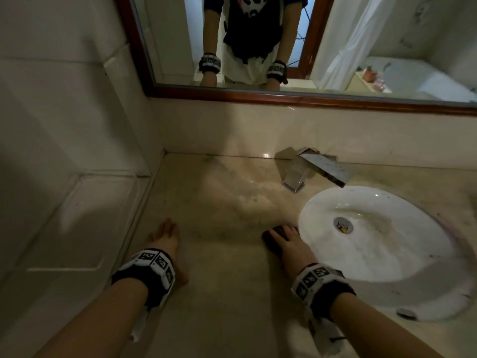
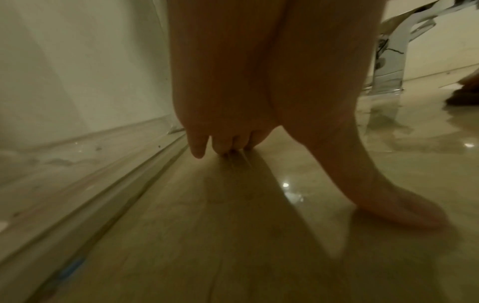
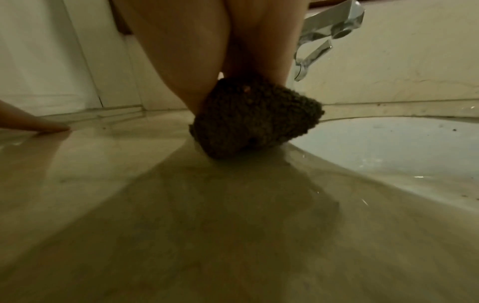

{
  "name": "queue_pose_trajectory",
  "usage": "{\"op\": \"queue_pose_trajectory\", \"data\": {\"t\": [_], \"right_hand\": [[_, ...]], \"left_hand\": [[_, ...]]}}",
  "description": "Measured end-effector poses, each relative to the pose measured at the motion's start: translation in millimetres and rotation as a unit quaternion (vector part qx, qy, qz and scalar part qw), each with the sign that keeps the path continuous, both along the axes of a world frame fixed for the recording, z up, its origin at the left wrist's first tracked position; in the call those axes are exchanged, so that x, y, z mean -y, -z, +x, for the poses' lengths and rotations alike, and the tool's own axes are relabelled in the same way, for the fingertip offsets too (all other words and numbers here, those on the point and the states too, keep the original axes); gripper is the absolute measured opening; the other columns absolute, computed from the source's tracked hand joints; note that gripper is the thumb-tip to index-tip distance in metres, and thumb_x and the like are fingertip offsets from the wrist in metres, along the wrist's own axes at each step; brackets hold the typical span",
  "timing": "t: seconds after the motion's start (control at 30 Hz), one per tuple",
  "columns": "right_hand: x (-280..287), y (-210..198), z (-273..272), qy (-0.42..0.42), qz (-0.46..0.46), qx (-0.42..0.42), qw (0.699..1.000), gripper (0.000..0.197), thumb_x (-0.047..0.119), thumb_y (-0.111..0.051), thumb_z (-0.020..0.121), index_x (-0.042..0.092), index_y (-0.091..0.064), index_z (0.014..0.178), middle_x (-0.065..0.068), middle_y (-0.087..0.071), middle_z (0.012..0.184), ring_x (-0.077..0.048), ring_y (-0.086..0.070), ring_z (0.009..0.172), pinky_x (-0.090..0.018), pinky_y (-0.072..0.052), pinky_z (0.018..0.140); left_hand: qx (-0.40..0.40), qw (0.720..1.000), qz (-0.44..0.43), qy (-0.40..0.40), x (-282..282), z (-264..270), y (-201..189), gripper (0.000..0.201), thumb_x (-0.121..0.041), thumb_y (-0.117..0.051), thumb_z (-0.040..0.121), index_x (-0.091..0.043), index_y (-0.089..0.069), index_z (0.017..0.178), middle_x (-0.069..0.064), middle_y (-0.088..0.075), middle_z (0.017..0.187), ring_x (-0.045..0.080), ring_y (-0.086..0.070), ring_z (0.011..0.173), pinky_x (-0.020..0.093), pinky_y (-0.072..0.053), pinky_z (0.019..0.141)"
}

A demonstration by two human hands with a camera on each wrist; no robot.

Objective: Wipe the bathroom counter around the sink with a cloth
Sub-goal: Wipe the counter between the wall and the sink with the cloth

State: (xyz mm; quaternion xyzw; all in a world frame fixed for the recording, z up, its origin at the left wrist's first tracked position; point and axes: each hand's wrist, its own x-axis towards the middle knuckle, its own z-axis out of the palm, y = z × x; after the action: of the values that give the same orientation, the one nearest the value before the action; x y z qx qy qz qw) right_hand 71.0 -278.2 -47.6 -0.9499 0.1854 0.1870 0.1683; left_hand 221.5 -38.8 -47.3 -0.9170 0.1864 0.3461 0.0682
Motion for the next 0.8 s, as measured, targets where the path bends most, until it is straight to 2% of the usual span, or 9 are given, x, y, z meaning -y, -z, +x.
{"op": "queue_pose_trajectory", "data": {"t": [0.1, 0.23, 0.27, 0.37, 0.47, 0.53, 0.6, 0.67, 0.8], "right_hand": [[-11.8, -14.5, 1.9, -0.008, 0.004, 0.040, 0.999, 0.049, 0.021, -0.031, 0.101, 0.030, -0.018, 0.148, -0.002, -0.006, 0.158, -0.023, -0.002, 0.147, -0.034, -0.008, 0.119], [-74.9, -18.1, 27.9, -0.119, 0.043, 0.066, 0.990, 0.052, 0.019, -0.033, 0.101, 0.027, -0.015, 0.149, -0.007, 0.004, 0.159, -0.026, 0.007, 0.147, -0.036, -0.003, 0.121], [-91.4, -17.0, 36.5, -0.147, 0.052, 0.056, 0.986, 0.054, 0.017, -0.035, 0.101, 0.024, -0.014, 0.150, -0.011, 0.005, 0.159, -0.027, 0.008, 0.147, -0.037, -0.003, 0.120], [-132.4, -7.8, 67.5, -0.199, 0.093, 0.024, 0.975, 0.062, 0.013, -0.044, 0.096, 0.021, -0.014, 0.150, -0.014, 0.006, 0.158, -0.029, 0.009, 0.146, -0.046, -0.010, 0.119], [-137.0, 1.6, 72.4, -0.239, 0.089, -0.004, 0.967, 0.064, 0.020, -0.048, 0.095, 0.025, -0.015, 0.149, -0.011, 0.009, 0.158, -0.027, 0.012, 0.146, -0.051, -0.015, 0.117], [-134.2, 6.7, 74.4, -0.242, 0.079, -0.006, 0.967, 0.062, 0.021, -0.046, 0.096, 0.029, -0.015, 0.149, -0.008, 0.011, 0.158, -0.025, 0.014, 0.146, -0.050, -0.012, 0.118], [-125.4, 7.7, 76.2, -0.215, 0.068, -0.007, 0.974, 0.061, 0.019, -0.043, 0.097, 0.031, -0.012, 0.149, -0.006, 0.013, 0.158, -0.025, 0.016, 0.145, -0.046, -0.006, 0.119], [-108.7, 6.7, 74.8, -0.171, 0.054, -0.001, 0.984, 0.060, 0.018, -0.039, 0.099, 0.033, -0.009, 0.149, -0.006, 0.013, 0.158, -0.026, 0.016, 0.145, -0.046, -0.005, 0.119], [-59.9, 5.2, 58.2, -0.080, 0.017, -0.005, 0.997, 0.057, 0.021, -0.035, 0.100, 0.034, -0.007, 0.148, -0.007, 0.013, 0.158, -0.028, 0.013, 0.146, -0.044, -0.006, 0.120]], "left_hand": [[-0.010, 1.000, 0.005, -0.029, 0.6, 1.4, 1.2, 0.141, -0.045, -0.083, 0.063, -0.011, 0.027, 0.146, 0.006, 0.029, 0.155, 0.038, 0.010, 0.146, 0.042, -0.011, 0.121], [-0.003, 0.998, 0.035, -0.043, 0.4, -0.9, 3.2, 0.142, -0.047, -0.081, 0.064, -0.004, 0.028, 0.143, 0.014, 0.029, 0.154, 0.035, 0.013, 0.146, 0.042, -0.005, 0.121], [-0.003, 0.998, 0.037, -0.049, 0.2, -0.7, 5.1, 0.133, -0.043, -0.077, 0.071, -0.003, 0.026, 0.144, 0.015, 0.027, 0.155, 0.034, 0.013, 0.147, 0.042, -0.004, 0.121], [0.033, 0.998, 0.033, -0.045, -8.4, 10.8, 11.6, 0.087, -0.030, -0.047, 0.094, -0.003, 0.017, 0.148, 0.015, 0.020, 0.157, 0.028, 0.009, 0.148, 0.042, -0.003, 0.123], [0.029, 0.999, 0.029, -0.032, -5.9, 13.2, 15.2, 0.081, -0.029, -0.040, 0.097, -0.006, 0.017, 0.148, 0.013, 0.020, 0.157, 0.026, 0.009, 0.148, 0.040, -0.003, 0.122], [0.032, 0.998, 0.048, -0.022, -5.0, 13.2, 14.1, 0.089, -0.033, -0.047, 0.094, -0.004, 0.017, 0.148, 0.014, 0.019, 0.157, 0.027, 0.009, 0.148, 0.040, -0.004, 0.123], [0.031, 0.997, 0.068, -0.009, -4.4, 13.5, 14.6, 0.114, -0.043, -0.065, 0.082, -0.001, 0.018, 0.147, 0.017, 0.018, 0.157, 0.029, 0.008, 0.148, 0.040, -0.004, 0.122], [0.031, 0.997, 0.075, -0.012, -1.8, 12.8, 12.9, 0.133, -0.052, -0.075, 0.069, 0.001, 0.019, 0.146, 0.018, 0.018, 0.157, 0.030, 0.008, 0.148, 0.040, -0.004, 0.122], [0.040, 0.995, 0.091, -0.004, 4.0, 9.5, 9.4, 0.143, -0.056, -0.079, 0.062, 0.004, 0.022, 0.144, 0.022, 0.019, 0.155, 0.035, 0.006, 0.147, 0.041, -0.006, 0.123]]}}
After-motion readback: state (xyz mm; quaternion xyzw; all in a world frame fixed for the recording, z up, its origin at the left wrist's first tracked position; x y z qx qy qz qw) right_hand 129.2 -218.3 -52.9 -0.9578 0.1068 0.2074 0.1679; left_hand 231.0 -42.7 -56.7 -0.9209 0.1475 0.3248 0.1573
